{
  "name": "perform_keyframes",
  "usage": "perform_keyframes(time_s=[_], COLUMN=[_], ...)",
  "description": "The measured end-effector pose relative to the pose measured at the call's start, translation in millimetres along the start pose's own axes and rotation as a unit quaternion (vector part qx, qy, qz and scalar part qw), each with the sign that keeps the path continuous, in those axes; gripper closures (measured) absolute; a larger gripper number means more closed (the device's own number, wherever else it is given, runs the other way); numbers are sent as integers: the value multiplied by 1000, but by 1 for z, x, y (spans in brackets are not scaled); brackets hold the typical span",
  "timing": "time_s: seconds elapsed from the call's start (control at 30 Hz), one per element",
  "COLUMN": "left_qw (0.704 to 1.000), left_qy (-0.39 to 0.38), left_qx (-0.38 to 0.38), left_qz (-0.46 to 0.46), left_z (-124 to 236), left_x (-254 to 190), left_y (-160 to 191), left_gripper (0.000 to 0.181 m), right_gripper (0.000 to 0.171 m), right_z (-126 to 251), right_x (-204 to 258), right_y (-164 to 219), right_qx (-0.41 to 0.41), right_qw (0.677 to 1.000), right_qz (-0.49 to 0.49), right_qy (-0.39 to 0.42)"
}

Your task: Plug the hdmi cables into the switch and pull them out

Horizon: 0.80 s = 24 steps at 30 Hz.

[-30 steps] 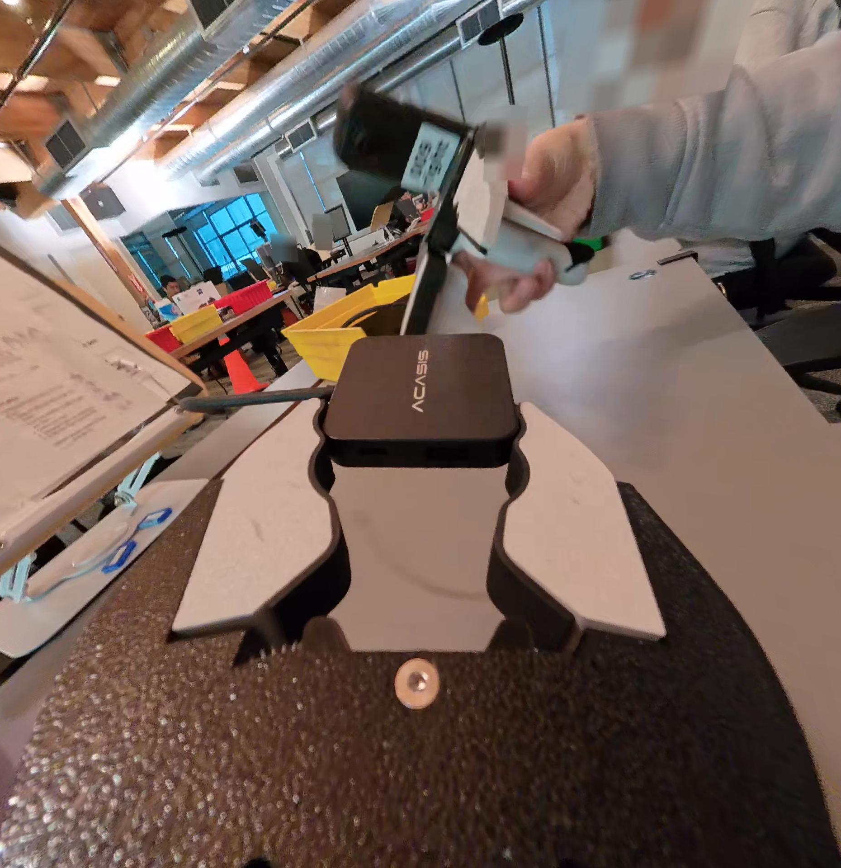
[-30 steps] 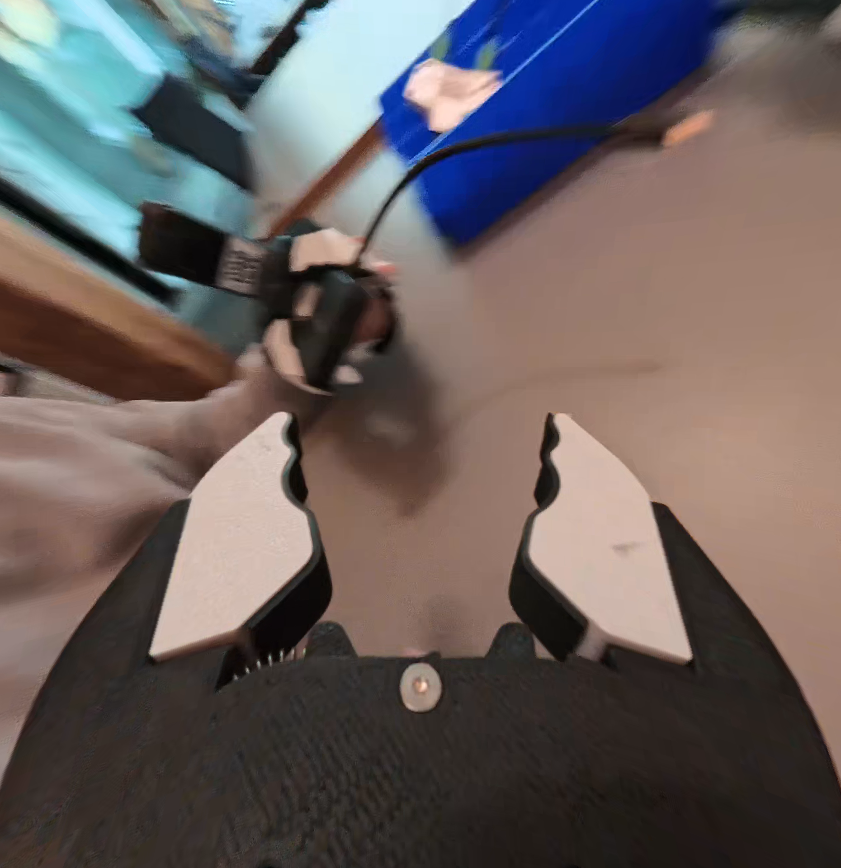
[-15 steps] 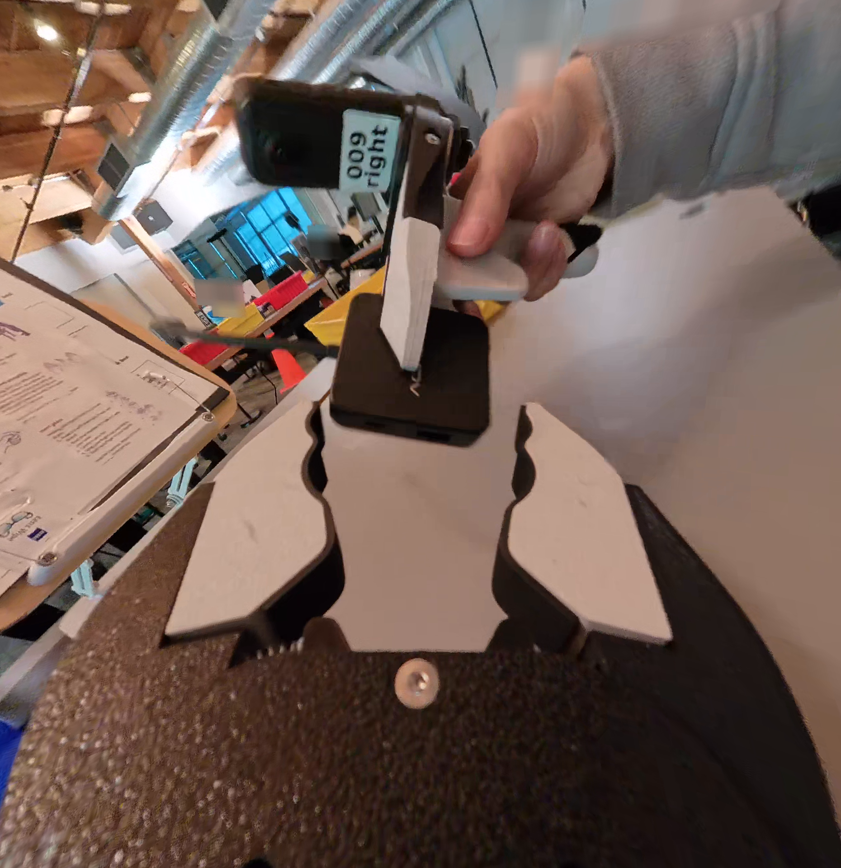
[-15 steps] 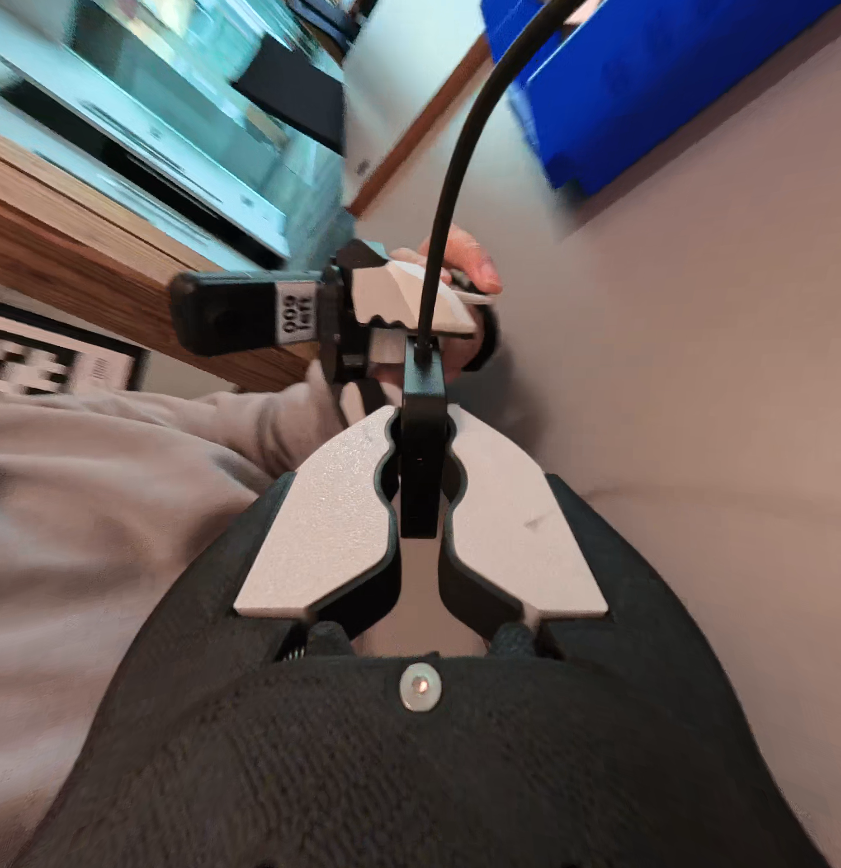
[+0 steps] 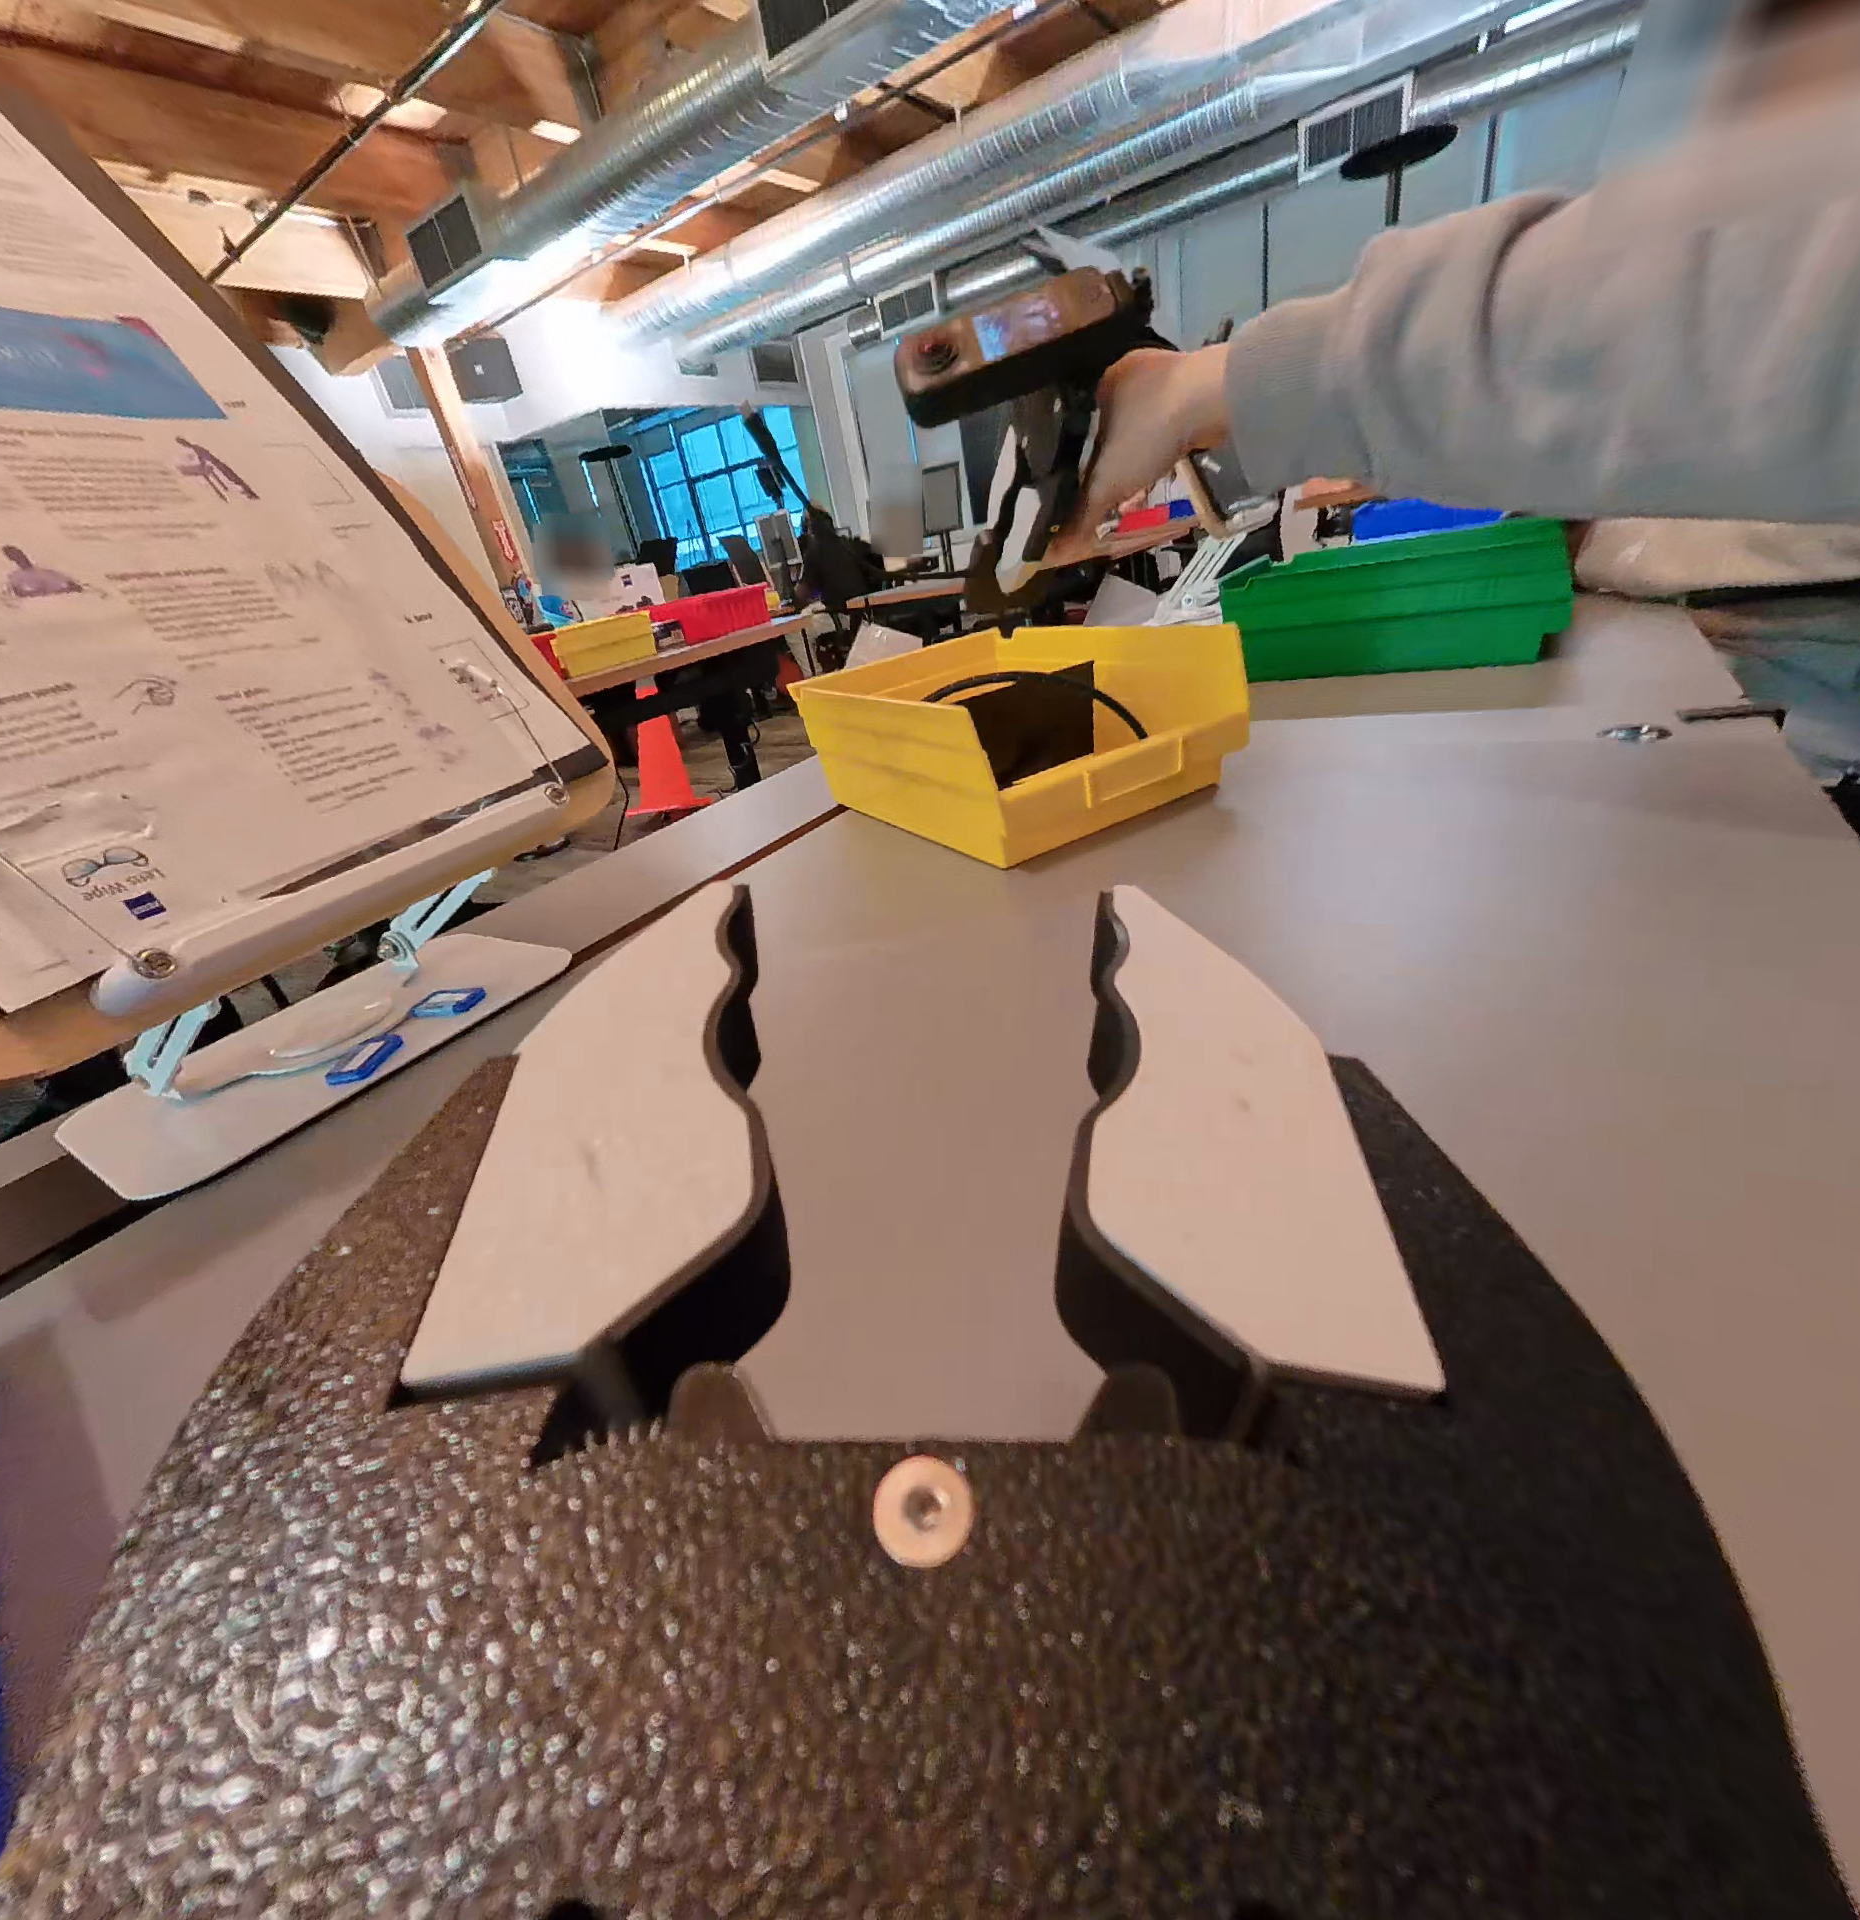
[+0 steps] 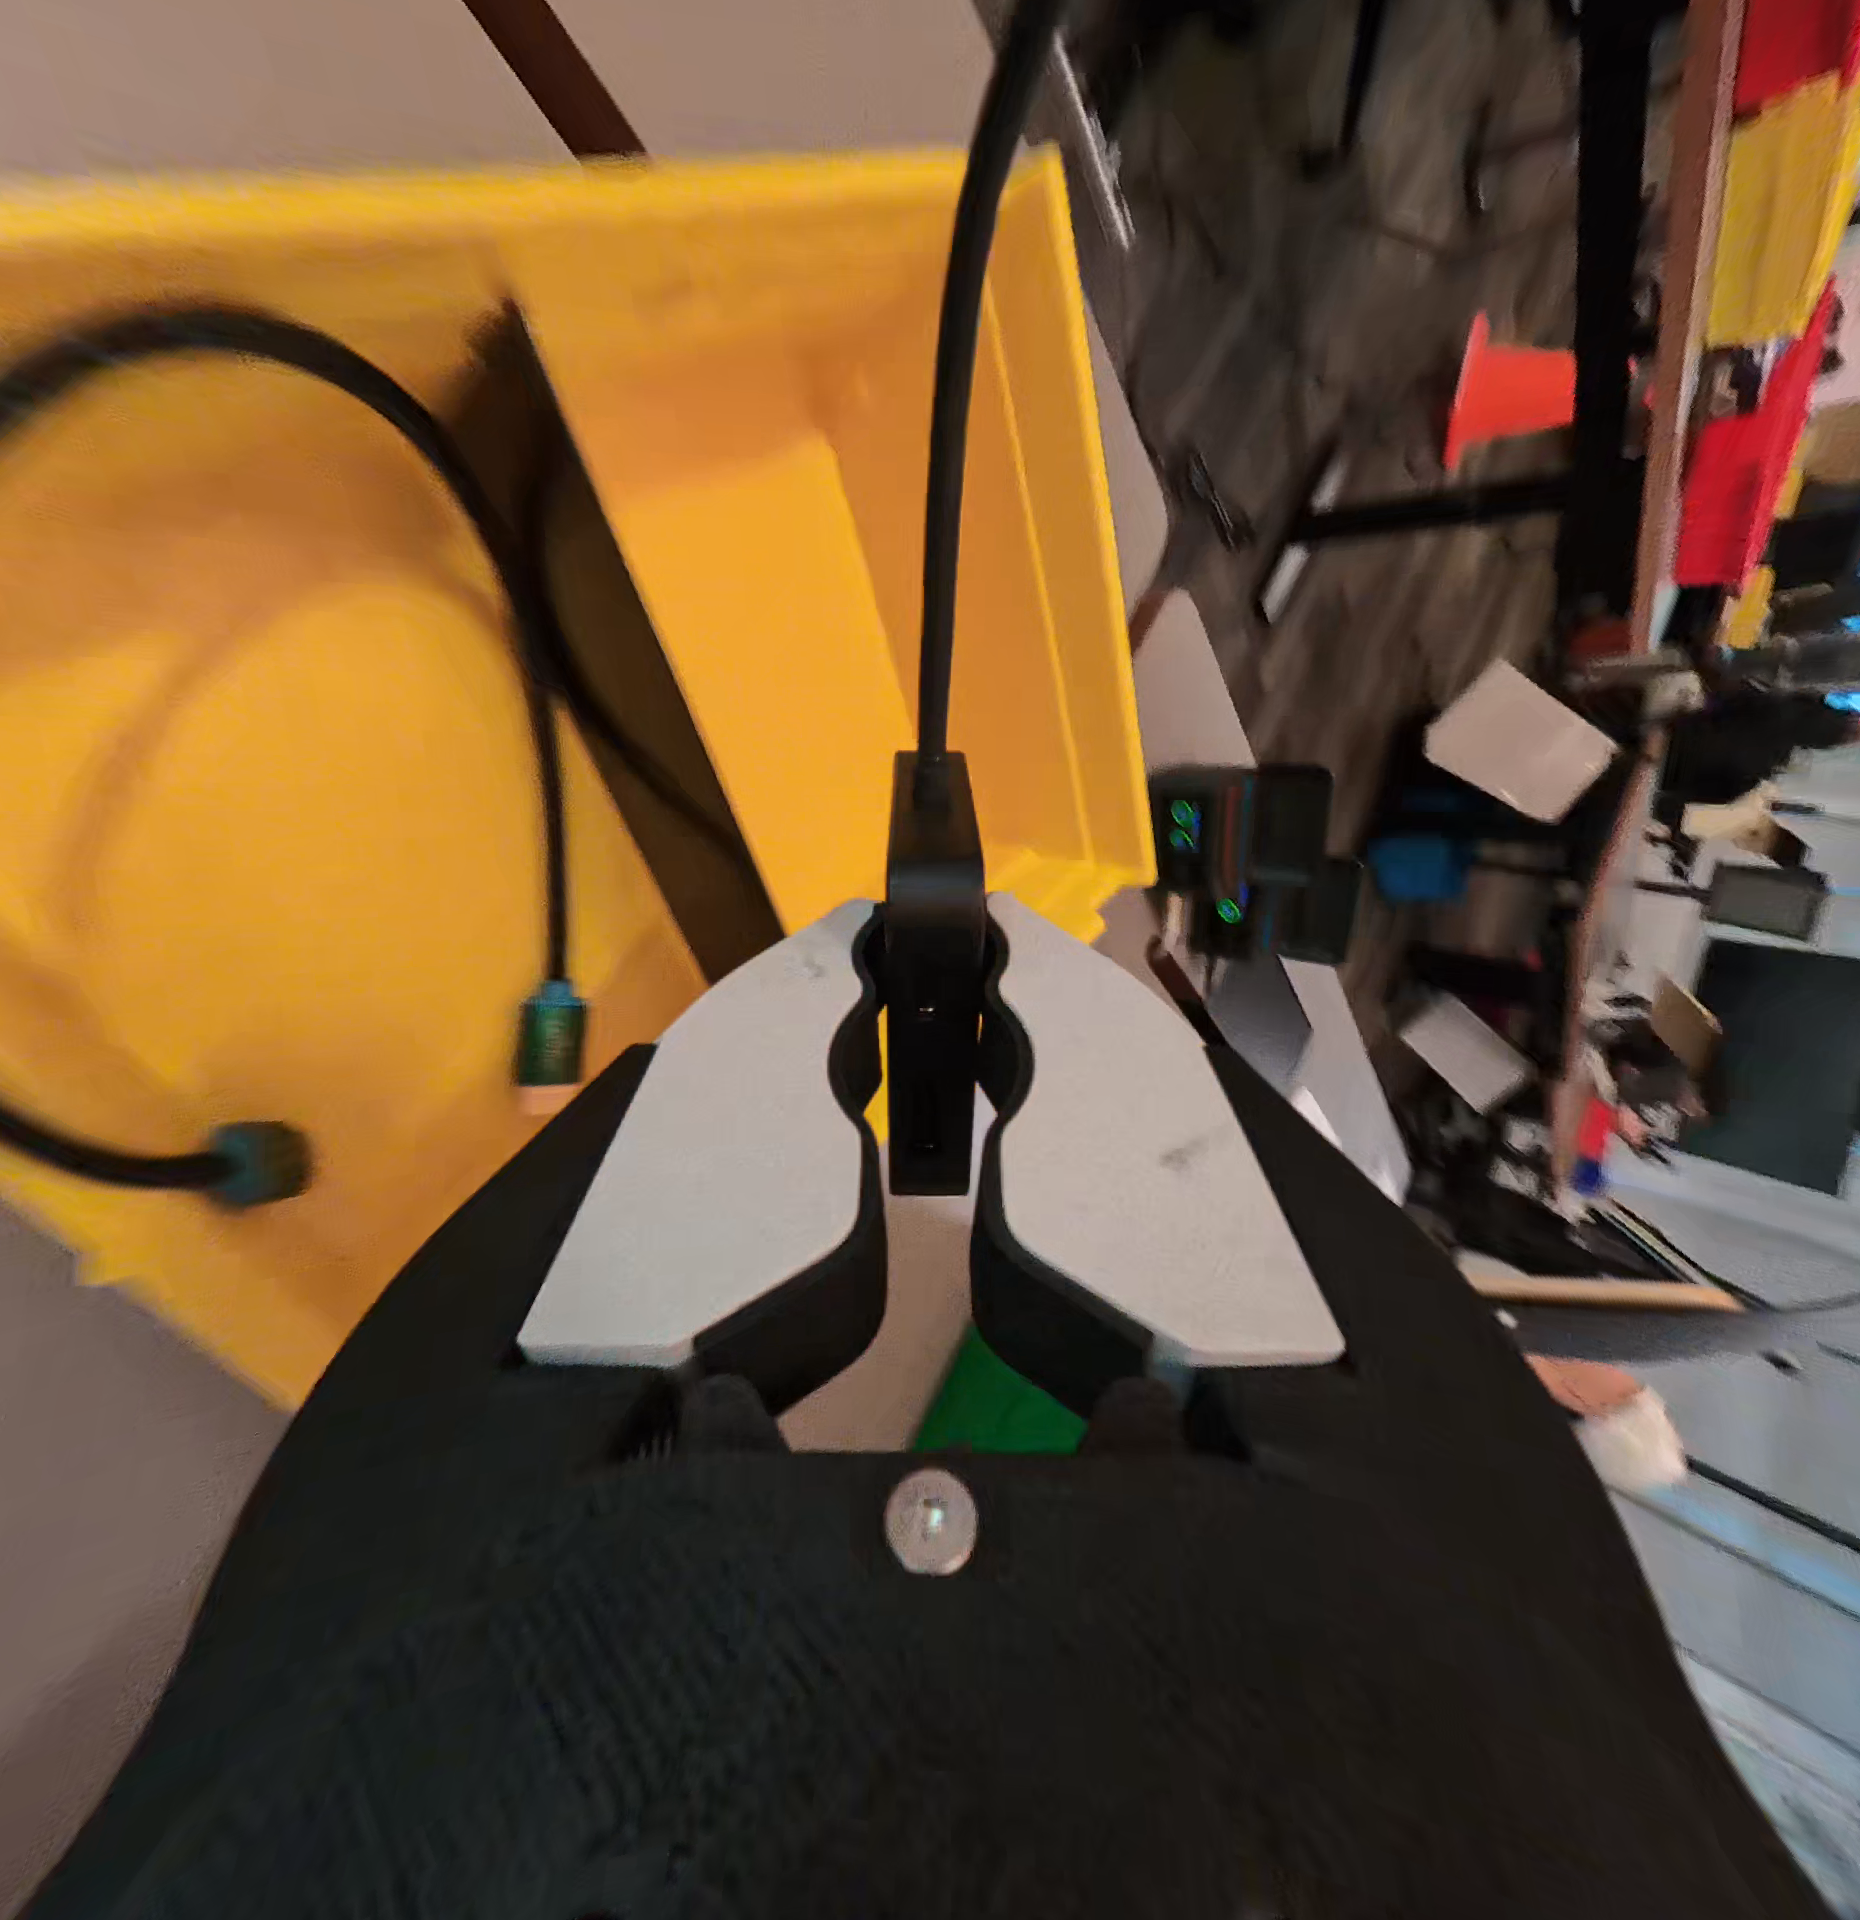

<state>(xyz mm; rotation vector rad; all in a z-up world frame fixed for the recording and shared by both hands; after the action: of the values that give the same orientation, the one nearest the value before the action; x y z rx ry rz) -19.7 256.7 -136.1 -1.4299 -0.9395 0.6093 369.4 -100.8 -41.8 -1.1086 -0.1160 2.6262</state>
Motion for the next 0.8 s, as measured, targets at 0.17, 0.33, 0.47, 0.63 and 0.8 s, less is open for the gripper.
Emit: perform_keyframes(time_s=[0.17, 0.33, 0.47, 0.63, 0.8], left_qw=[999, 999, 997, 996, 997], left_qy=[3, 14, 28, 34, -12], left_qx=[37, 50, 66, 80, 73], left_qz=[-10, 9, 13, 17, 29], left_z=[0, -2, -4, -6, -1], left_x=[2, 3, 1, 0, 10], left_y=[9, 13, 16, 18, 8], left_gripper=[121, 122, 122, 121, 122], right_gripper=[158, 158, 144, 123, 112], right_z=[-53, -78, -87, -63, 9], right_x=[6, 7, 5, -4, 31], right_y=[4, 4, 8, -1, -38], right_qx=[75, 73, 51, -24, -205], right_qw=[996, 997, 998, 998, 969], right_qz=[45, 9, -19, -53, -127], right_qy=[-14, -23, -34, -5, -50])
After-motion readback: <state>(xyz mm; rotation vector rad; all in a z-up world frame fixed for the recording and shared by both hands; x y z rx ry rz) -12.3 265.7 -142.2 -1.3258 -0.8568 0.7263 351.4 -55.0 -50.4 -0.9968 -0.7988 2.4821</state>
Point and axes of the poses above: each gripper's, where its closed fingertips meet, z back along the fingers, y out of its underside, x = y × z across the jaws, the point moved 9 cm from there along z, back along the fingers, and after that the axes turned 1 degree about -y, right-handed, at the moved point
